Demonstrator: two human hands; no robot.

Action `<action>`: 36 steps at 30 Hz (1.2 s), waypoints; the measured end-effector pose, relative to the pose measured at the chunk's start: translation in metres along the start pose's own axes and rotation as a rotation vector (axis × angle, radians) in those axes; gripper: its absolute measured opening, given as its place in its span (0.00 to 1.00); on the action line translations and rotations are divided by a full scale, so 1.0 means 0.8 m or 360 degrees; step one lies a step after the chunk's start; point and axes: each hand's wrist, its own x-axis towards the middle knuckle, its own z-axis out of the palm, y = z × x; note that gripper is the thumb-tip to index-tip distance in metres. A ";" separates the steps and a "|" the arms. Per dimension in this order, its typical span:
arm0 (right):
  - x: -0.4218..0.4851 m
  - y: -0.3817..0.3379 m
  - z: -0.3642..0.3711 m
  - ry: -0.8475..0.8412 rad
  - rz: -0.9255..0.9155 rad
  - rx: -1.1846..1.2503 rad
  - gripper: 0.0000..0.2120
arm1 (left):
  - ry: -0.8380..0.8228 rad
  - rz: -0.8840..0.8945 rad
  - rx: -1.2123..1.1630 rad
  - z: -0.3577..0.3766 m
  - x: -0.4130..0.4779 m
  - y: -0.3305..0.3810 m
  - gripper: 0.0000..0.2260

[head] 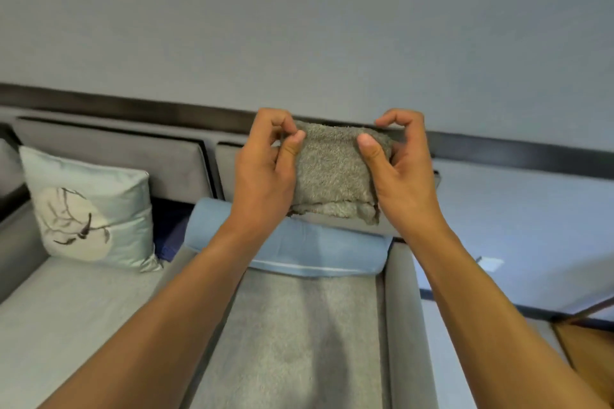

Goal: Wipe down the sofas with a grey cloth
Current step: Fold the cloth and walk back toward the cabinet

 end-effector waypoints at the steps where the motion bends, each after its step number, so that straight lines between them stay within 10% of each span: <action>1: 0.009 -0.020 -0.002 -0.0067 -0.0051 -0.0026 0.08 | -0.0004 0.0031 -0.0006 -0.006 0.012 0.020 0.15; 20: 0.133 -0.379 0.102 -0.0276 -0.0754 -0.0042 0.14 | 0.0127 0.0494 0.0323 -0.200 0.128 0.375 0.10; 36: 0.086 -0.540 0.241 -0.0530 -0.1002 0.0146 0.11 | 0.0057 0.0184 0.0500 -0.407 0.087 0.520 0.26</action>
